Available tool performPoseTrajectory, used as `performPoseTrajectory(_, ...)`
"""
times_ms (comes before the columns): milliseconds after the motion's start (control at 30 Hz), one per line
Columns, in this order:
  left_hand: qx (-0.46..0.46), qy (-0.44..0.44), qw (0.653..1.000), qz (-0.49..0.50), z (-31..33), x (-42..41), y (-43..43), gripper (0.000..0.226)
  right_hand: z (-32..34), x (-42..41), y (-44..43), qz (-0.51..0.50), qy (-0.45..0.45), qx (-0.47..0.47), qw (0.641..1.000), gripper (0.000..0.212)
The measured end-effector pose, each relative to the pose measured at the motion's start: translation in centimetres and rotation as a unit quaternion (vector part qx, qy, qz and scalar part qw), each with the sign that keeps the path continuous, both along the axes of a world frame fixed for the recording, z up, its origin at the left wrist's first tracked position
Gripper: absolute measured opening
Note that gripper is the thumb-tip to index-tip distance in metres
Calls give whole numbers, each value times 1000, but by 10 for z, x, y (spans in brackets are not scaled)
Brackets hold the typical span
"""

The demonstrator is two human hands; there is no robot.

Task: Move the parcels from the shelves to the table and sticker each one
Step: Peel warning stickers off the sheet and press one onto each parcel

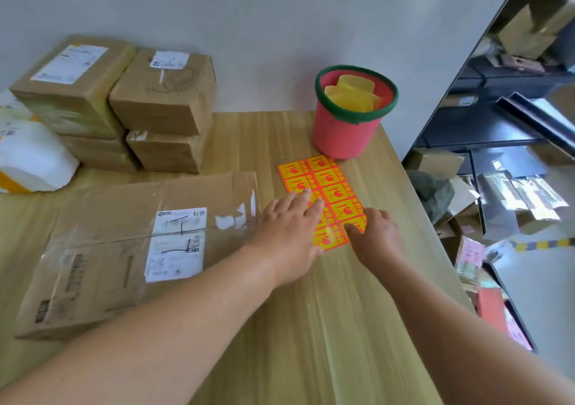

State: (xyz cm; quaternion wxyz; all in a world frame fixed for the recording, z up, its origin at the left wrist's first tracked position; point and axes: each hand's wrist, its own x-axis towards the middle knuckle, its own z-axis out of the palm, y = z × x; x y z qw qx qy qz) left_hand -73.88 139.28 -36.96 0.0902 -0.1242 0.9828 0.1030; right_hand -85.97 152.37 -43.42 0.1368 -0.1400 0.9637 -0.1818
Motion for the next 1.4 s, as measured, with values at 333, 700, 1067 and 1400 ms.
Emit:
performPoseTrajectory(333,48,-195,975,94,-104,-64,34,89,-52,-52,6,-53,-55,39,996,51)
performPoseTrajectory(700,34,-257,961,96,-117,-62,39,95,-70,-64,-4,-50,-66,69,994,31)
performPoseTrajectory(1067,115,-230,953,160,-114,-49,55,87,-65,-46,5,-130,-187,-171,959,9)
performPoseTrajectory(1400,462,103,775,418,-59,-19,54,42,31,-4,50,-179,-264,-428,845,16)
